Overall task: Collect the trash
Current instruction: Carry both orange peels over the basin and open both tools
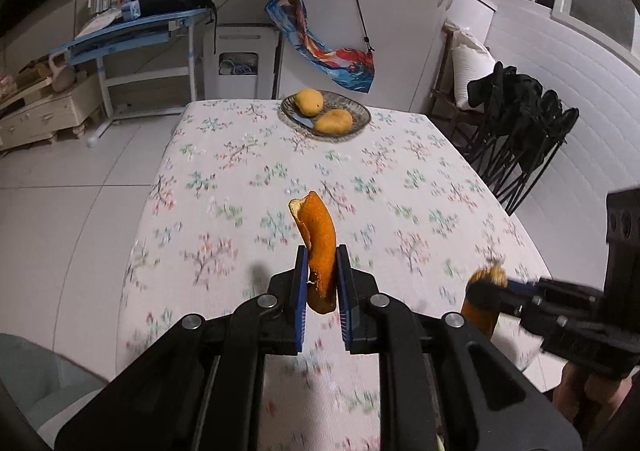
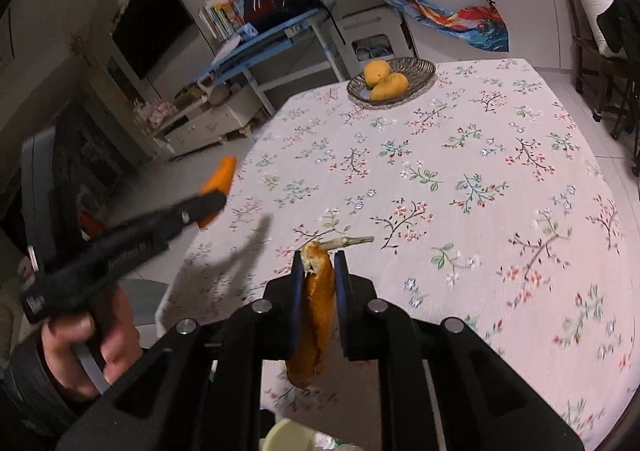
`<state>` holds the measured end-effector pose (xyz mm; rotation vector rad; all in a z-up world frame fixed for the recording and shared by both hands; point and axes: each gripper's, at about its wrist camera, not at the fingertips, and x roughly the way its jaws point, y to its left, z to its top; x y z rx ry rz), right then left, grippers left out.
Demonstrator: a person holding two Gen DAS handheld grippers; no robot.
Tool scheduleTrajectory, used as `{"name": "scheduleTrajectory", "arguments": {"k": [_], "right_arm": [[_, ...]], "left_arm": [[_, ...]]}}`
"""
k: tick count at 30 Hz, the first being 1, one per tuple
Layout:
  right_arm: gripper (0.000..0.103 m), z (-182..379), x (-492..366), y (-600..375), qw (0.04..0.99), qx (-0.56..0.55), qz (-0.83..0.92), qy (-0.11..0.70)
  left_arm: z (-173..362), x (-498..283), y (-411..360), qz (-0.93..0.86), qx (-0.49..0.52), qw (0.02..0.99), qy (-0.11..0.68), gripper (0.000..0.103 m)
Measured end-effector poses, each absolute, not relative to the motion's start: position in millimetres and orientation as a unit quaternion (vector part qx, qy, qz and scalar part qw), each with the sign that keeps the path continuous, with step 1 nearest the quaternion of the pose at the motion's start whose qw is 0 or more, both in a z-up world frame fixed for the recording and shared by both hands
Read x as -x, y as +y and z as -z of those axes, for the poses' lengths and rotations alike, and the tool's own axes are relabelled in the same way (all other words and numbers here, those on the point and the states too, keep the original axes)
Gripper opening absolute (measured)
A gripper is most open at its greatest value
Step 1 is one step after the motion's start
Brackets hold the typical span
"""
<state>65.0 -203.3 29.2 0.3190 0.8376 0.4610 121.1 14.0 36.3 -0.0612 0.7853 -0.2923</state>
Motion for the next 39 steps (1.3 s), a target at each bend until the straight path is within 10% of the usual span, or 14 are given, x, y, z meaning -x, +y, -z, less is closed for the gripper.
{"name": "scheduleTrajectory", "arguments": {"k": [39], "right_arm": [[0.015, -27, 62, -195, 0.876, -0.158, -0.251, 0.379]], "left_arm": [[-29, 15, 17, 0.156, 0.017, 0.918, 0.364, 0.014]]}}
